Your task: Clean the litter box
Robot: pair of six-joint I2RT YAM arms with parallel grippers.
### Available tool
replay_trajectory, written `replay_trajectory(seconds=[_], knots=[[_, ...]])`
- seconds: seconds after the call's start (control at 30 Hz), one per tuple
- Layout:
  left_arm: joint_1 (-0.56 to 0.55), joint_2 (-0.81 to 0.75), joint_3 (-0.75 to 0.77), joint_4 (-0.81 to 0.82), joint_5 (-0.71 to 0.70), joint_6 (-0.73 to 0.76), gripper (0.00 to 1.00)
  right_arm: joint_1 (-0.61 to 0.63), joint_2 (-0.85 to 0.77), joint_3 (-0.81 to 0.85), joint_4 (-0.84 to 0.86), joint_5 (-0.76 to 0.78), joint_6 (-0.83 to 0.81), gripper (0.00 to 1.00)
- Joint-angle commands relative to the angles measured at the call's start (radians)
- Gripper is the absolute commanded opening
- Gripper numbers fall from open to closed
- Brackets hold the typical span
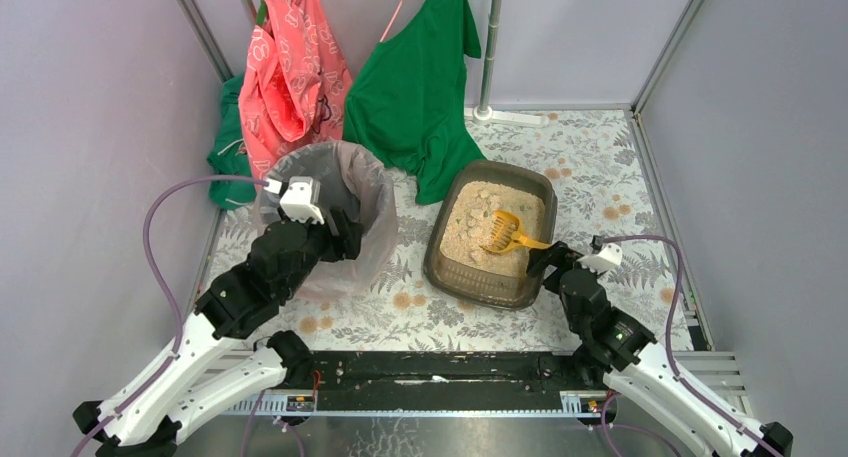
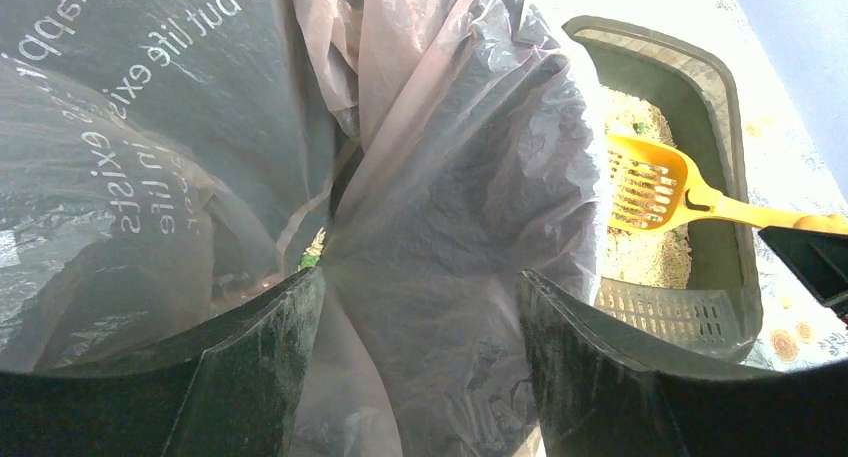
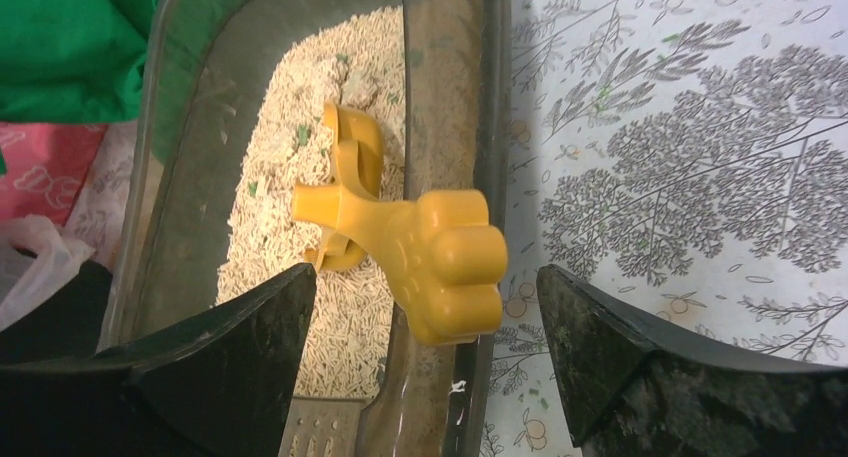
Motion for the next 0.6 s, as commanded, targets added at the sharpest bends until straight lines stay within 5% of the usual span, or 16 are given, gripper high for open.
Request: replay_trajectory(seconds=[0.0, 0.1, 0.27, 0.57], knots=[[-0.003, -0.018, 0.021, -0.028, 0.002, -0.013, 0.77, -0.007, -0.003, -0.036, 0.115, -0.071, -0.032, 0.9], [-0.003, -0.027, 0.019, -0.031, -0.001, -0.013, 0.77, -0.006, -0.04, -0.056, 0.113, -0.08, -0.047, 0.87], [-0.004, -0.021, 0.017, -0.03, 0.005, -0.016, 0.77, -0.007, -0.127, -0.081, 0.099, -0.073, -0.072, 0.6], [-0.003, -0.006, 0.016, -0.02, 0.015, -0.015, 0.77, -0.006, -0.107, -0.071, 0.14, -0.066, -0.132, 0.64]])
